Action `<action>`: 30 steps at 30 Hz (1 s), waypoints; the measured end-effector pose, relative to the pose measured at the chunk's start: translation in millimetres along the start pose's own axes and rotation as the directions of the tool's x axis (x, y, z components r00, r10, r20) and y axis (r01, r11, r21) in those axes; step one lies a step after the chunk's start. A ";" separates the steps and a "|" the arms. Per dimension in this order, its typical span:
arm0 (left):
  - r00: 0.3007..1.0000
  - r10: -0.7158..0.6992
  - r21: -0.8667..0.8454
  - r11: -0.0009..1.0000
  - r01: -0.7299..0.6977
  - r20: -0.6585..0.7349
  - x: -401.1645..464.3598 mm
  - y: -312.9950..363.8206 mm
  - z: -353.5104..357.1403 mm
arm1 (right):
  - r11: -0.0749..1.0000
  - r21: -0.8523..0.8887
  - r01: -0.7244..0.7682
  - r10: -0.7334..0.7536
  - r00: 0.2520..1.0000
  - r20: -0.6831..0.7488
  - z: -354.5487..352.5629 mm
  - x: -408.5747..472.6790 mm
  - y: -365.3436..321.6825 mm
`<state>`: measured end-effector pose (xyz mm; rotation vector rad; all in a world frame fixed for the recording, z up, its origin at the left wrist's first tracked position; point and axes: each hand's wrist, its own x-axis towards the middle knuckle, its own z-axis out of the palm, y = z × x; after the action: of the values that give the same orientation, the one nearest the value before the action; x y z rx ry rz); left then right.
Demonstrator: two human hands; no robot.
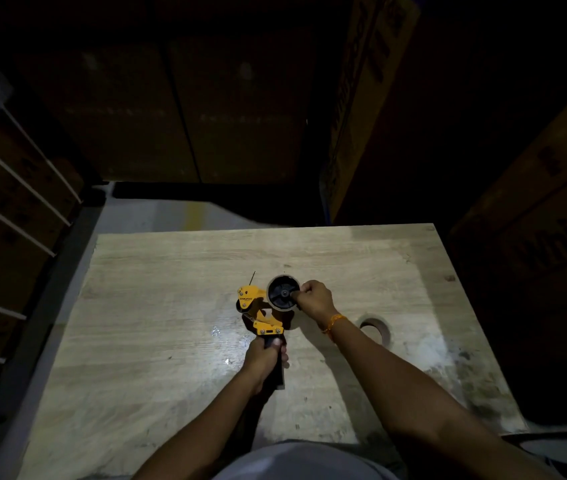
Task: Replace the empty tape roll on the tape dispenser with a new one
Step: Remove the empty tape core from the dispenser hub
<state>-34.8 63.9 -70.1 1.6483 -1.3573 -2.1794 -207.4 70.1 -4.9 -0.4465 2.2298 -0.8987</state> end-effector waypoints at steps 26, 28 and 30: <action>0.995 -0.021 -0.114 0.993 0.032 0.097 -31.3 34.6 -11.2 | 0.983 0.050 0.177 -0.183 0.973 0.139 -28.0 -20.1 -23.0; 0.996 0.026 -0.155 0.988 -0.012 0.087 -33.7 39.4 -17.5 | 0.955 0.002 0.296 -0.288 0.925 0.248 -40.9 -25.0 -24.8; 0.993 0.075 -0.151 0.987 -0.061 0.091 -34.7 41.6 -23.4 | 0.810 -0.251 0.529 -0.454 0.838 0.301 -53.5 -22.6 -26.3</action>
<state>-18.8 44.1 -16.8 1.4418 -1.2212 -2.2862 -227.5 89.1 52.5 -1.2751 2.0763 -0.6751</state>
